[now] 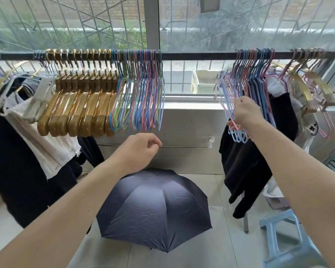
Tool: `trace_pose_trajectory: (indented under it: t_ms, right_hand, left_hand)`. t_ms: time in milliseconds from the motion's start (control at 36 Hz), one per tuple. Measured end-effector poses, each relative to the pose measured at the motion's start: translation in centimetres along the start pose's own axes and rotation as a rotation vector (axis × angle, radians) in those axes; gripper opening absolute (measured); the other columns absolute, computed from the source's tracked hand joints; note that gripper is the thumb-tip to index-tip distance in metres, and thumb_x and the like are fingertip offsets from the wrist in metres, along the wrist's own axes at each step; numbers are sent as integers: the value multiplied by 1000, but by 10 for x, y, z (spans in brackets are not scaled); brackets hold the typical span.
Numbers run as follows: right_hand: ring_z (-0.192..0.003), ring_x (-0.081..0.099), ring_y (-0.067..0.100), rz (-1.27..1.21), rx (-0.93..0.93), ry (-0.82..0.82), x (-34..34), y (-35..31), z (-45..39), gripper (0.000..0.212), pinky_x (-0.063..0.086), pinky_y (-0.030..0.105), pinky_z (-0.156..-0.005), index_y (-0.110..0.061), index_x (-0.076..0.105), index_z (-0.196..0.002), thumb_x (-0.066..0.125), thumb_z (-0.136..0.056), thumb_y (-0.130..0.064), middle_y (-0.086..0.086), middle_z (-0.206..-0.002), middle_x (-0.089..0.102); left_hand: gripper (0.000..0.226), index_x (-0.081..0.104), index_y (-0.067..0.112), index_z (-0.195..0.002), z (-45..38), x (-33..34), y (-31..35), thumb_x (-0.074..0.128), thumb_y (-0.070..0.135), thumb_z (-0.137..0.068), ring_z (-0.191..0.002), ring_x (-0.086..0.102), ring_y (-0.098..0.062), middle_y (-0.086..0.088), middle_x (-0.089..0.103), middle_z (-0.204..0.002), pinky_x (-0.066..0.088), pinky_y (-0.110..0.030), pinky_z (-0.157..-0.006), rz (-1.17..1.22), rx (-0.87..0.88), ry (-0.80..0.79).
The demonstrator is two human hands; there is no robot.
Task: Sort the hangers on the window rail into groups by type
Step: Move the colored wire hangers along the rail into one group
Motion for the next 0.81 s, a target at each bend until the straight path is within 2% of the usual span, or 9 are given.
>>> trace_pose_trajectory:
  t_ms: [111,194,250,389,444,528,611,694,806]
  right_hand:
    - [-74,64,26,121,-32,69,-3,-1,2,33,50,39,-58,-6,51,-122,27,-107,-23,14,-112,56]
    - [-92,60,34,193,-65,88,-3,2,1,34,49,42,-76,-5,50,-126,31,-104,-23,18,-119,57]
    - [-96,57,34,191,-97,122,-4,1,3,35,46,42,-78,-6,44,-134,36,-102,-18,16,-119,53]
    - [-110,47,28,104,-283,349,-6,-24,28,47,41,41,-91,-8,41,-143,44,-96,-11,17,-138,42]
    - [-109,49,23,65,-336,263,13,-40,35,41,42,37,-93,-9,49,-139,46,-98,-11,12,-135,49]
    - [-106,62,25,106,-337,-48,64,-58,44,28,51,39,-95,-9,68,-120,51,-98,-15,9,-115,69]
    - [-75,57,21,46,-291,-306,109,-69,59,19,47,33,-71,-9,72,-88,54,-92,-14,6,-80,65]
    - [-65,44,19,-32,-239,-335,137,-80,63,14,37,33,-63,-18,62,-73,53,-85,-17,8,-67,50]
    - [-66,40,21,-197,-100,-373,169,-92,60,14,36,38,-61,-16,54,-74,59,-78,-29,11,-71,45]
  left_hand:
    - [18,69,34,-106,4,2,-6,52,25,-105,-86,62,-4,15,67,-92,47,-25,-73,14,-38,-19]
    - [18,67,34,-109,7,3,-11,52,25,-106,-89,62,-4,15,68,-94,44,-19,-71,44,-65,-16]
    - [17,65,33,-112,9,2,-14,53,25,-106,-92,63,-5,14,68,-96,43,-17,-69,83,-90,-5]
    - [17,64,28,-118,12,-9,-18,53,22,-106,-90,69,-9,7,70,-99,47,-20,-72,153,-137,37]
    - [18,64,27,-119,12,-14,-18,54,22,-105,-88,70,-8,6,70,-98,47,-21,-72,169,-156,60]
    - [18,64,27,-118,14,-22,-23,53,20,-105,-87,71,-9,4,72,-99,45,-19,-68,205,-180,94]
    - [18,64,26,-118,16,-26,-26,53,20,-105,-86,71,-10,3,72,-100,44,-18,-65,207,-186,101]
    - [18,64,26,-119,18,-29,-28,52,20,-106,-88,70,-11,4,71,-101,45,-19,-65,189,-191,86]
    - [18,64,26,-118,16,-40,-31,52,21,-106,-89,70,-12,5,72,-100,46,-22,-67,169,-191,93]
Point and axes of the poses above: each hand's wrist, its own z-axis away from the middle knuckle, its own x-axis out of the palm, y = z × x, the point moved 8 cm from there along -z, towards the middle knuckle
